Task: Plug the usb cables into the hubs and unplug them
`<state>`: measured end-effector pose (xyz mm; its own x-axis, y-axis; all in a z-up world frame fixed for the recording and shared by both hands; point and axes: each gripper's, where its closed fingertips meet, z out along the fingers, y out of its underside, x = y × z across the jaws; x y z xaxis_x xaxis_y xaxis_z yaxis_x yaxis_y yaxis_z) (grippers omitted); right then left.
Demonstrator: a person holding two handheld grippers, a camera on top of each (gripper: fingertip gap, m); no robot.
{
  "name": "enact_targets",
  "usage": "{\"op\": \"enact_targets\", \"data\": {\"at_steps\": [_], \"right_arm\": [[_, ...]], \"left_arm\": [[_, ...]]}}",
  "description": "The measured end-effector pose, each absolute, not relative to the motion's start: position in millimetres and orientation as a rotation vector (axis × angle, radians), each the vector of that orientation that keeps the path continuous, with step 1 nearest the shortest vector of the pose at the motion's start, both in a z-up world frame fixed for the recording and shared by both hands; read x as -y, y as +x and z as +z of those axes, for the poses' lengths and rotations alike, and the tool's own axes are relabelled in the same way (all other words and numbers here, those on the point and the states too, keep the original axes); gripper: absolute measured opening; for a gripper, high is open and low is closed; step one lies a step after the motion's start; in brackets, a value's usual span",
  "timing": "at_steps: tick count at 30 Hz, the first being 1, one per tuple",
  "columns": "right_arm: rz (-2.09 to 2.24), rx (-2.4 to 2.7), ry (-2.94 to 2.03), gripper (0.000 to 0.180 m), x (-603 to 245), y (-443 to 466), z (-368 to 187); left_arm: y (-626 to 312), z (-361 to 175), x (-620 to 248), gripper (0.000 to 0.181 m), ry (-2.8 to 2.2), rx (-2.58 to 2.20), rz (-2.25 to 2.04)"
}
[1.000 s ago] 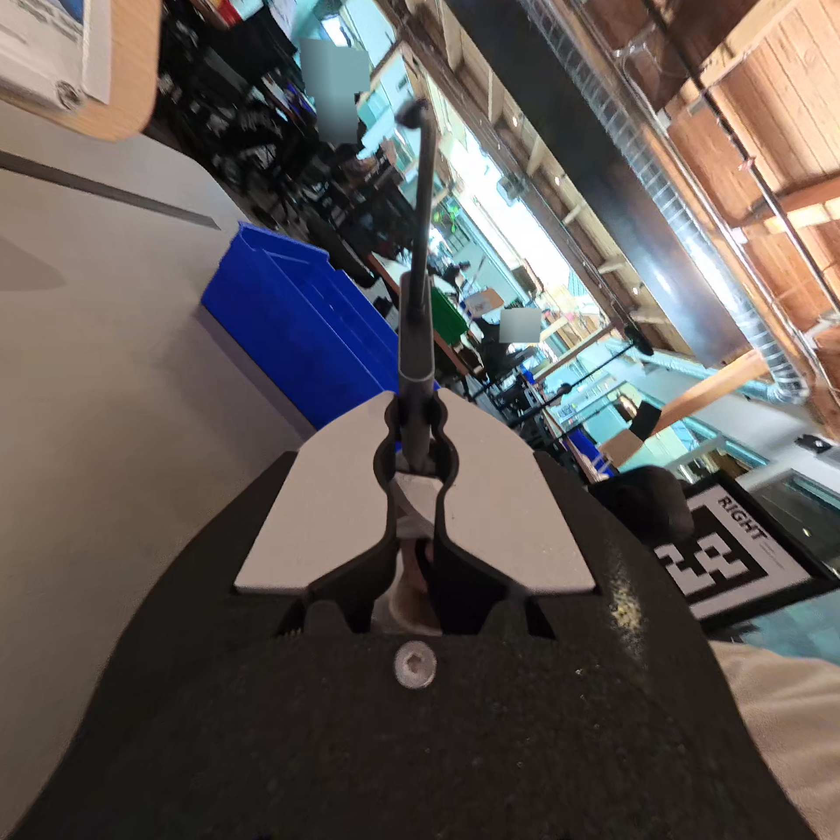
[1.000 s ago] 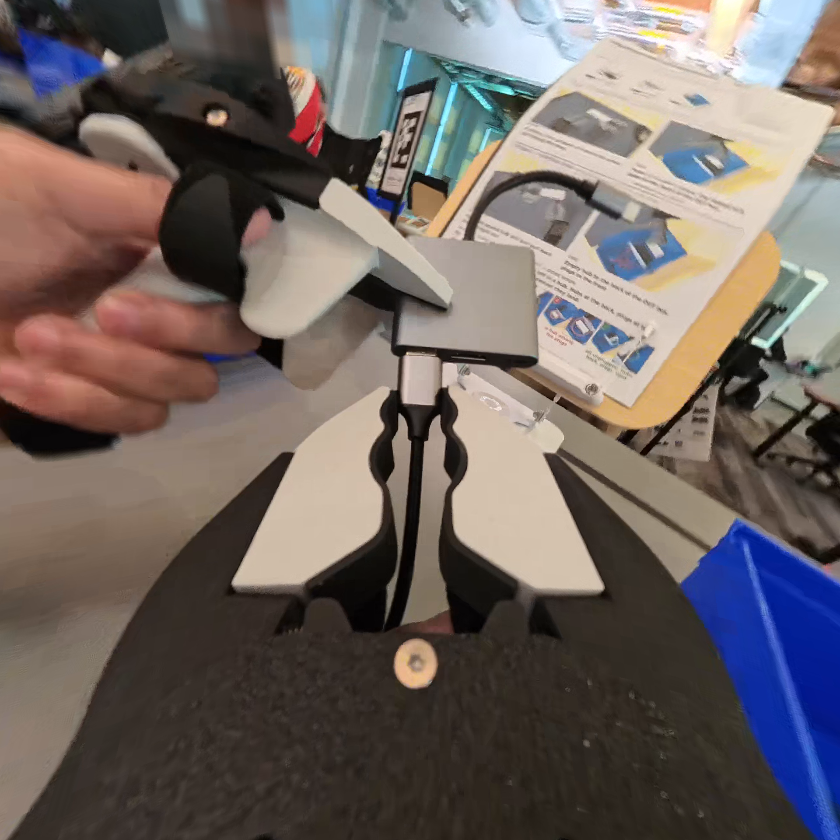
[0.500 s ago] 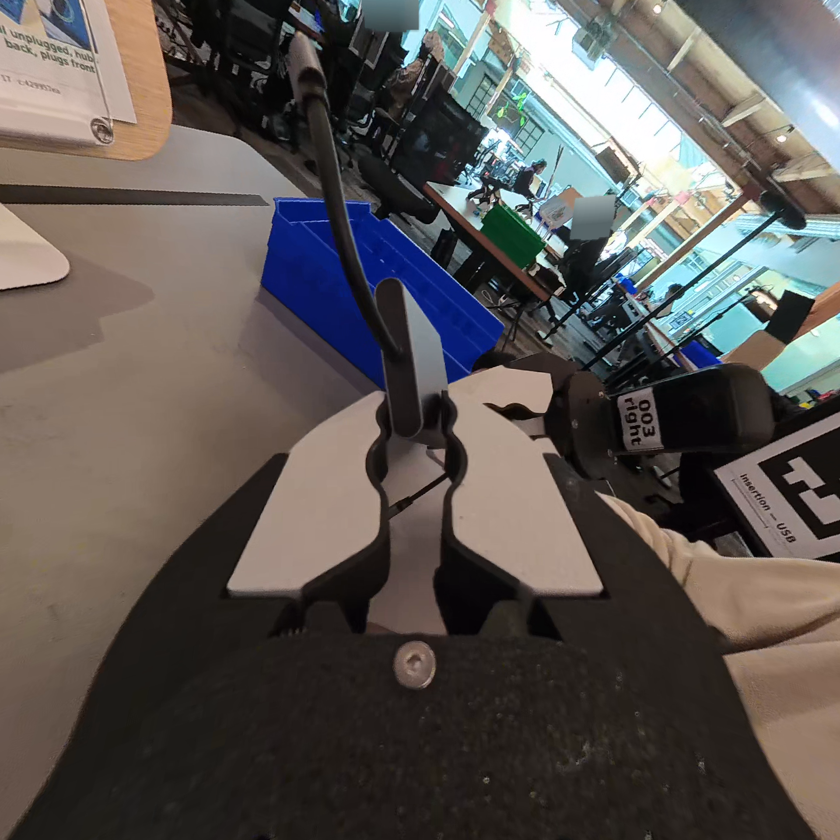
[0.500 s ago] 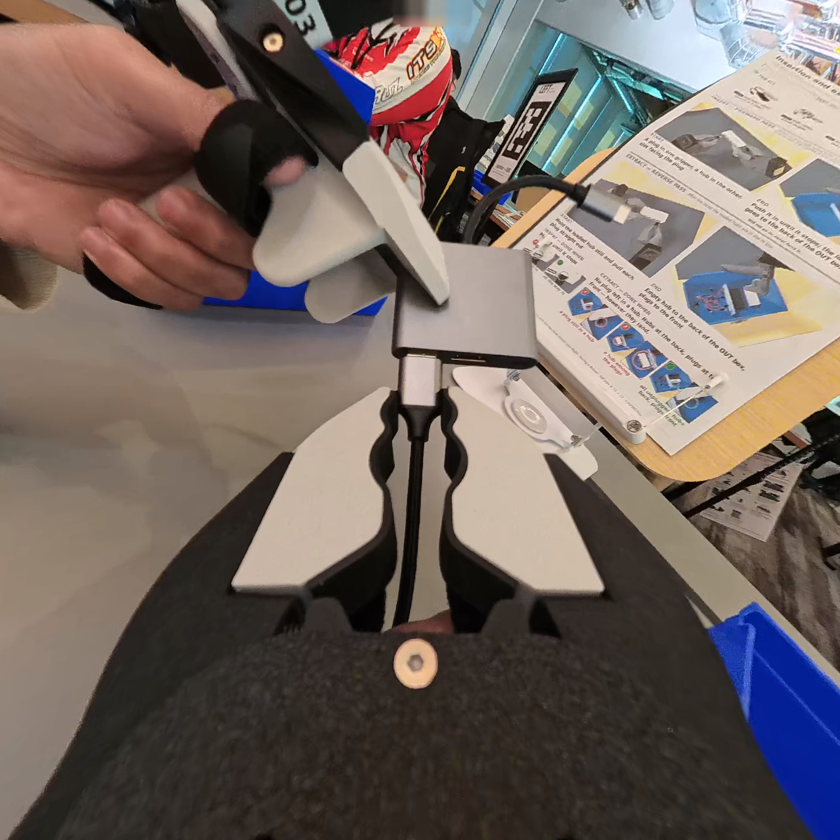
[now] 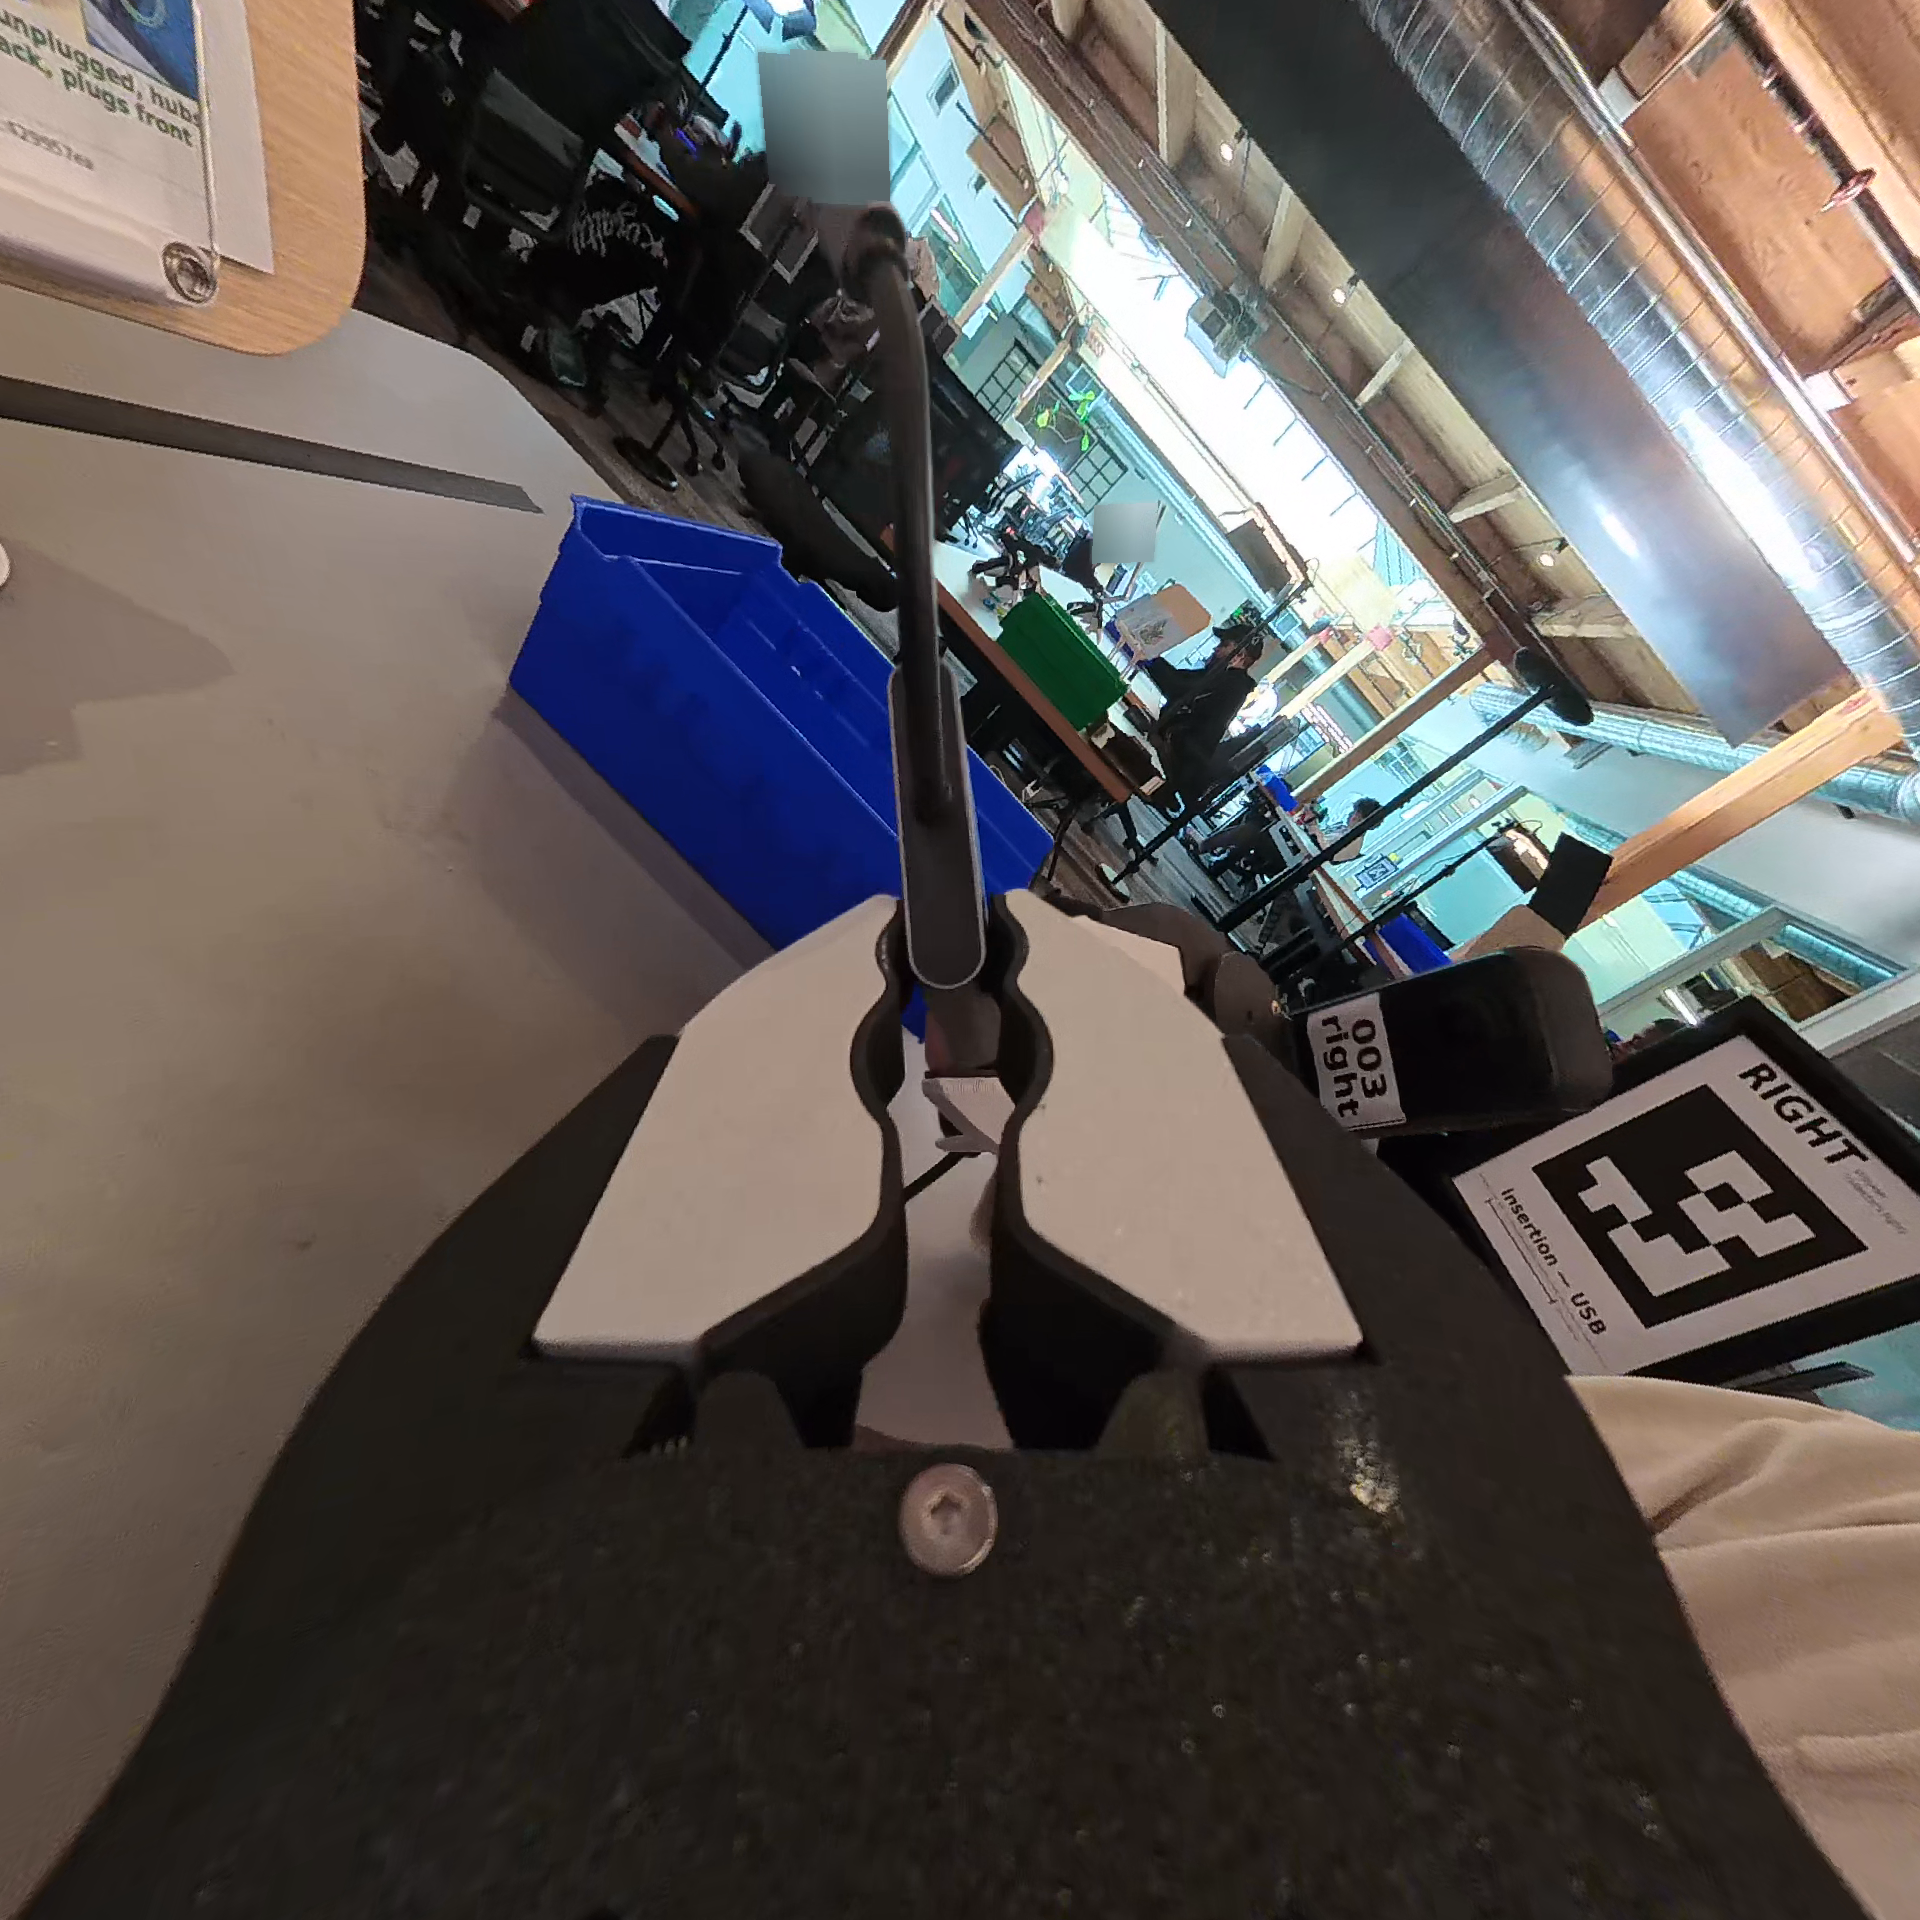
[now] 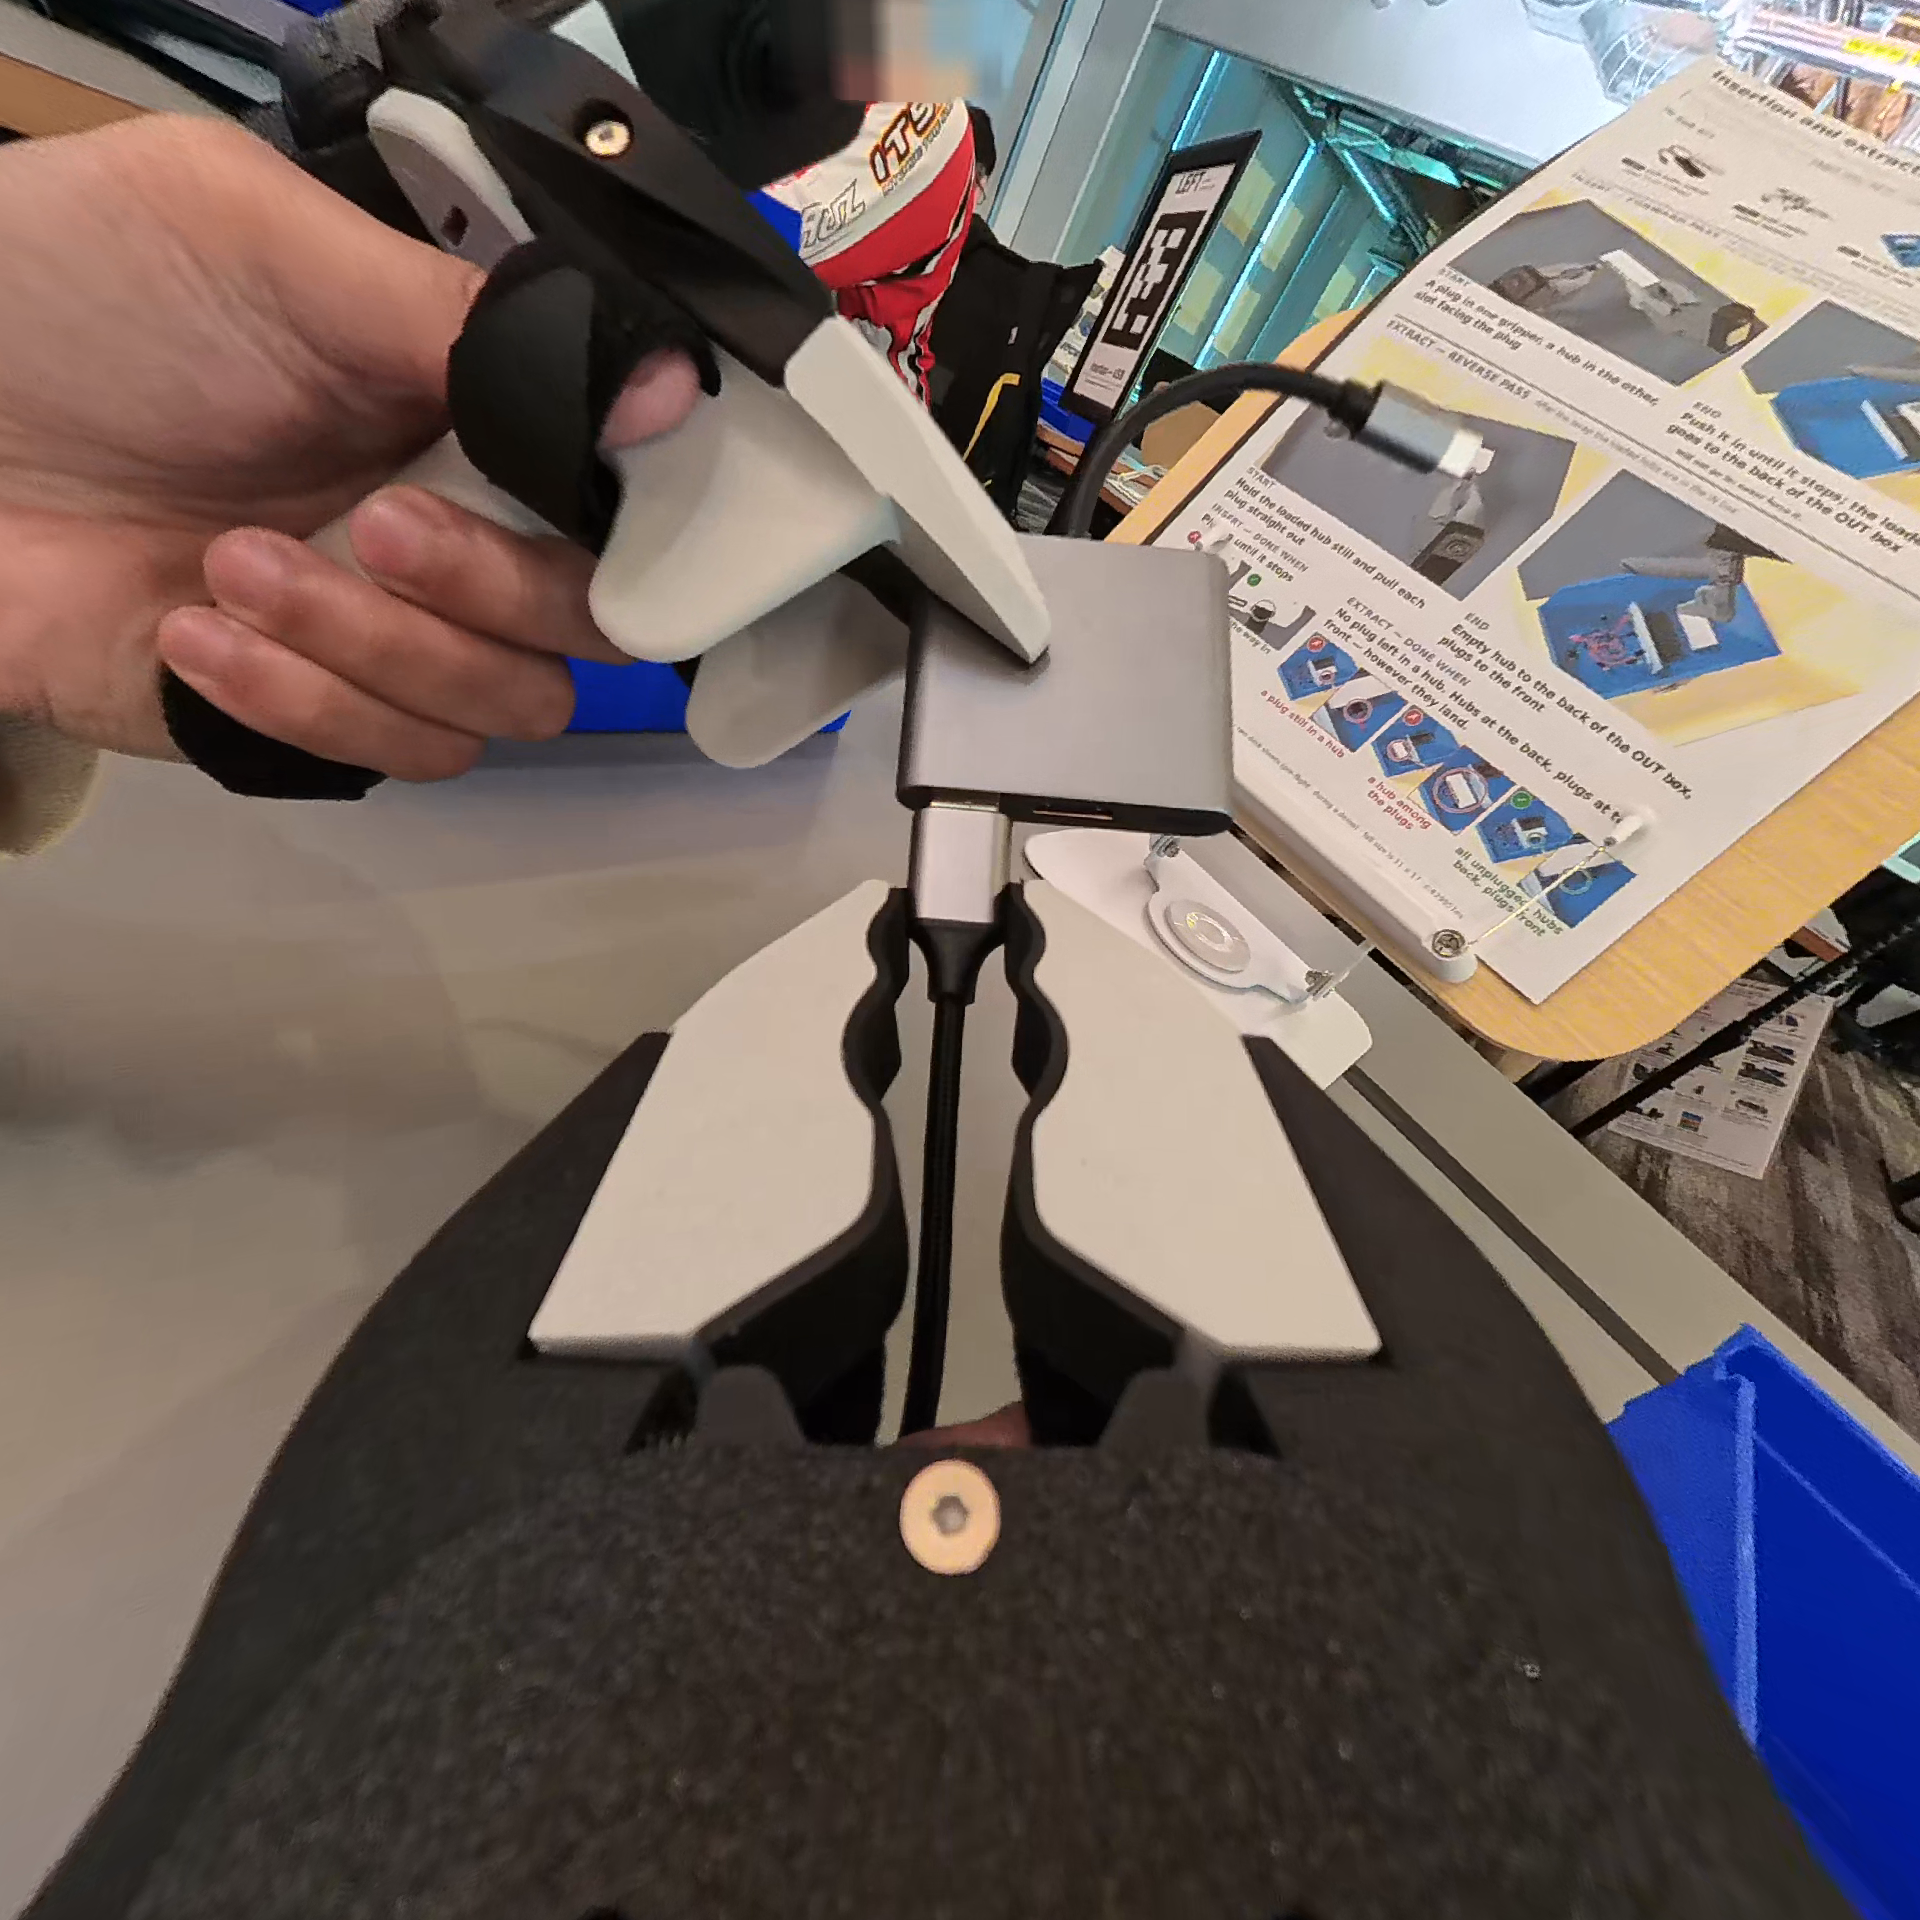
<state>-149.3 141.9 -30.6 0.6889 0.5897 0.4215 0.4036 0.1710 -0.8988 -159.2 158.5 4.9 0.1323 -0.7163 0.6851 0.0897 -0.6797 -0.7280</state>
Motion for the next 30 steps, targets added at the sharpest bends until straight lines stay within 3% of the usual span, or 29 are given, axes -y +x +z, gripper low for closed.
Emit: {"op": "enact_targets", "data": {"at_steps": [7, 11, 20, 25, 30], "right_arm": [[0.126, 0.914, -1.445, 0.018, -139, -145, -35], [0.219, 0.839, -1.485, 0.018, -133, -111, -45], [0.306, 0.796, -1.48, 0.018, -128, -111, -1], [0.339, 0.634, -1.525, 0.018, -130, -99, 23], [0.367, 0.53, -1.599, 0.018, -135, -90, 15]], "left_arm": [[-156, 1, -155, 0.011, -1.807, -0.615, -1.632], [-234, 23, -207, 0.011, -1.699, -0.348, -1.513], [-201, 15, -167, 0.012, -1.689, -0.647, -1.396], [-230, -50, -185, 0.012, -1.763, -0.661, -0.687], [-249, -51, -188, 0.012, -1.668, -0.555, -0.388]]}}
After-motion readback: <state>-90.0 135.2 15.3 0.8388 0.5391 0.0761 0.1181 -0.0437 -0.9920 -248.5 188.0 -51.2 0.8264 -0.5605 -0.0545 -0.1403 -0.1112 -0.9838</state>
